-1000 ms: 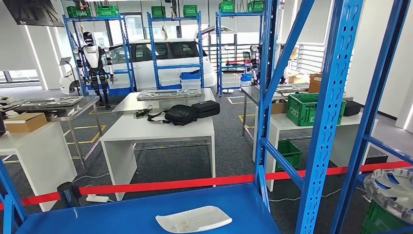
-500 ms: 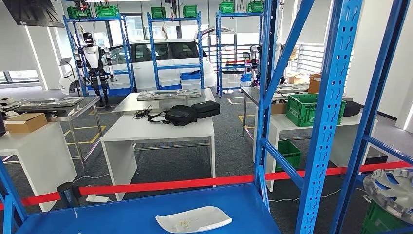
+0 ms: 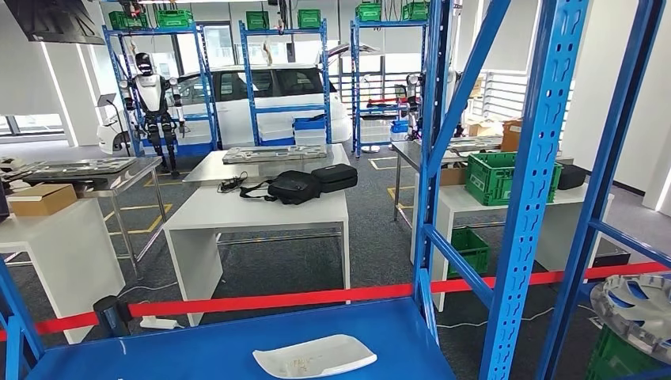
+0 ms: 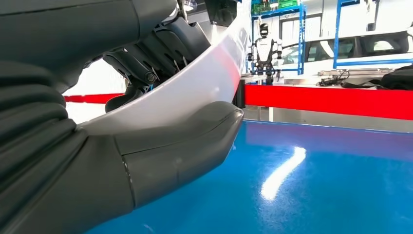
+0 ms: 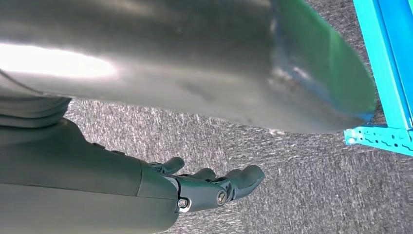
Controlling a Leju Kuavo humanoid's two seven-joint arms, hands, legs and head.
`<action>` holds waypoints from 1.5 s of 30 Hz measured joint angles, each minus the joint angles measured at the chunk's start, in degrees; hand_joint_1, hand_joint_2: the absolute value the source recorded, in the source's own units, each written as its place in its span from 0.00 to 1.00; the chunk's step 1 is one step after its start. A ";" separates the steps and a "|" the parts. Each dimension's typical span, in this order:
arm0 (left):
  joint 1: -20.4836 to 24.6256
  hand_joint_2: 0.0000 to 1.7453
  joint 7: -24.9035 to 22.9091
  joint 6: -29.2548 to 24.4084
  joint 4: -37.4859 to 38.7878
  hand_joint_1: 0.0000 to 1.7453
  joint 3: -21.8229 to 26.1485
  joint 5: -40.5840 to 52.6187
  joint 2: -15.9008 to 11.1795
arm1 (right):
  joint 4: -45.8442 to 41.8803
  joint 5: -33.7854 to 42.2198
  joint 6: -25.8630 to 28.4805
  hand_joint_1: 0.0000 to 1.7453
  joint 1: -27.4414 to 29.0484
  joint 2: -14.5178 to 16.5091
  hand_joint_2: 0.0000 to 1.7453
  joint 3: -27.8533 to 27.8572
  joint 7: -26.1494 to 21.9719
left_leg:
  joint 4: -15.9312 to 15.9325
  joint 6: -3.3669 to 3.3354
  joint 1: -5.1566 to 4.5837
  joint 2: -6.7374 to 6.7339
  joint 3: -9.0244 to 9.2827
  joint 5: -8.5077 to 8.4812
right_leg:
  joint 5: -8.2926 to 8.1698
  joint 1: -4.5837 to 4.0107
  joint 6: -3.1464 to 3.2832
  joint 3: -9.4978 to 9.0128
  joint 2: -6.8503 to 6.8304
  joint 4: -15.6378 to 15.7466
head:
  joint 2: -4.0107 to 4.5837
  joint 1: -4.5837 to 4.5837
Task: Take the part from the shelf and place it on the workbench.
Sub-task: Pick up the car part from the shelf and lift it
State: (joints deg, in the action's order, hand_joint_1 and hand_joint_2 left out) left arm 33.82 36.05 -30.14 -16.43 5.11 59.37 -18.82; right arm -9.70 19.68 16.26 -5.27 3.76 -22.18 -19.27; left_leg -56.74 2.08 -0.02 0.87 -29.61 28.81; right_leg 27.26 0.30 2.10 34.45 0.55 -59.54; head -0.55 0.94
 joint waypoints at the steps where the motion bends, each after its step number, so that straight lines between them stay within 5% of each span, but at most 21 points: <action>1: -0.03 1.00 0.29 0.07 0.01 1.00 0.26 -0.29 0.07 | 0.00 0.05 0.00 0.00 0.00 0.00 0.00 0.05 -0.07 | 0.00 0.00 0.00 0.00 0.00 0.00 | 0.00 0.00 0.00 0.00 0.00 0.00 | 0.00 0.00; 9: -0.06 1.00 3.57 4.77 -0.42 1.00 3.46 -7.78 0.78 | 0.00 0.09 -0.09 0.00 0.01 0.00 0.00 0.34 -0.18 | 0.00 0.00 0.00 0.00 0.04 0.00 | 0.00 0.00 0.00 -0.02 -0.01 0.01 | 0.00 0.00; 15: 0.22 1.00 4.28 18.07 -7.07 1.00 6.52 -30.02 2.06 | 0.00 -0.17 -0.10 0.00 0.01 0.00 0.00 0.35 -0.02 | 0.00 -0.02 -0.03 0.18 0.09 -0.02 | 0.00 0.01 -0.01 -0.11 -0.19 0.02 | 0.00 0.02; 21: 5.16 1.00 4.36 32.28 -10.94 1.00 8.50 -50.18 3.81 | 0.00 -0.06 -0.02 0.00 -0.02 0.00 0.00 0.61 -0.27 | -0.01 -0.10 -0.02 0.30 0.15 -0.12 | -0.07 0.00 -0.09 -0.26 -0.34 0.03 | 0.00 0.01; 33: 13.73 1.00 4.34 33.58 -13.14 1.00 8.63 -56.33 5.42 | 0.00 0.40 1.22 0.00 0.30 -0.02 0.00 1.68 0.07 | -0.05 -0.13 -0.02 0.08 0.12 -0.12 | -0.18 0.00 -0.16 -0.18 0.00 0.08 | 0.00 0.04; 45: 14.23 1.00 4.33 35.62 -16.02 1.00 8.63 -59.88 5.53 | 0.00 0.04 1.44 0.00 0.46 -0.02 0.00 1.74 0.38 | -0.07 -0.15 -0.03 0.05 0.08 -0.10 | -0.20 0.01 -0.19 -0.17 0.01 0.18 | 0.00 0.04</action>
State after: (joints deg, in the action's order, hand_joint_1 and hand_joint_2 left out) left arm 48.05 40.38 5.48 -32.45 13.75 -0.50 -13.29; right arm -9.70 19.72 17.70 -4.82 3.74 -20.44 -18.88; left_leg -56.81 1.93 -0.05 0.92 -29.53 28.70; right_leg 27.06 0.31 1.91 34.28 0.56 -59.36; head -0.55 0.98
